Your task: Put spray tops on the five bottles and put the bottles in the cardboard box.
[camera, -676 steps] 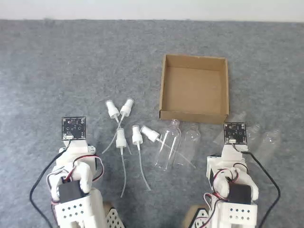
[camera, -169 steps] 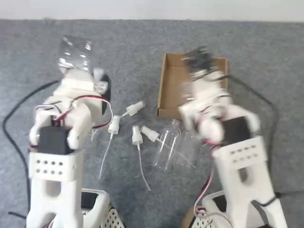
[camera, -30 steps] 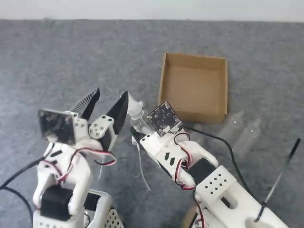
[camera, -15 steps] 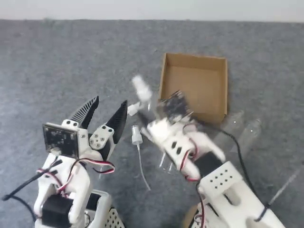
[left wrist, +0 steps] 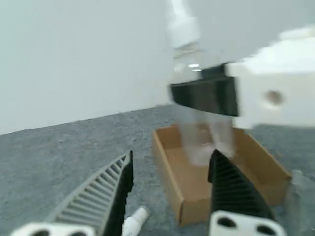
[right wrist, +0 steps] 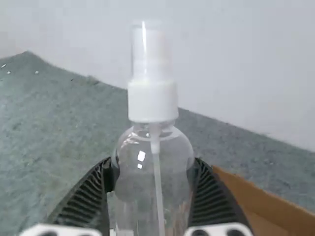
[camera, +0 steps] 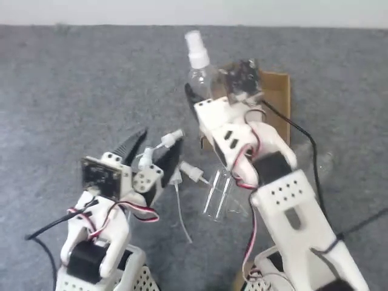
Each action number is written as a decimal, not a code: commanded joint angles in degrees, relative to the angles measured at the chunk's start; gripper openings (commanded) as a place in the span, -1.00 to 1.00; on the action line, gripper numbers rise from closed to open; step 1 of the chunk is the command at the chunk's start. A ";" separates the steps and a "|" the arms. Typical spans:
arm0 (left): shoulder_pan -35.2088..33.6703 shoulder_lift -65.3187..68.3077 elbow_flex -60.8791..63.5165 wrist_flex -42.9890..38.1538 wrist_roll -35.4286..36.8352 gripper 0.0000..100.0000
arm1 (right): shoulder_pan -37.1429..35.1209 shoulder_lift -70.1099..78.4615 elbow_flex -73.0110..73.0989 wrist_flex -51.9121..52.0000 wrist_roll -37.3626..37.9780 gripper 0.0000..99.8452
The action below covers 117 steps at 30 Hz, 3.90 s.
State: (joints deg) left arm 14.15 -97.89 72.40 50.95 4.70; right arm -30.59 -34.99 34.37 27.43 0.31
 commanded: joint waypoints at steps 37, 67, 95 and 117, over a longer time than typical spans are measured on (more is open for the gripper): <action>2.37 -0.44 5.23 -7.56 -4.40 -0.45 | -4.00 -19.21 -7.47 27.65 -1.49 -0.99; -0.79 -0.53 6.37 -10.20 -4.31 -0.55 | -10.95 -17.10 -4.84 21.14 -1.05 -0.99; -0.62 -0.97 10.59 -12.40 -3.96 -0.98 | 14.99 26.68 -13.27 -15.43 -9.23 -0.99; -0.53 -0.97 10.77 -12.40 -4.04 -0.98 | 16.22 55.69 -30.68 -16.75 -8.88 -0.99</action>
State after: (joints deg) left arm 13.63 -98.15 83.30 40.22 0.57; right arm -15.38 21.45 7.65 11.43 -8.31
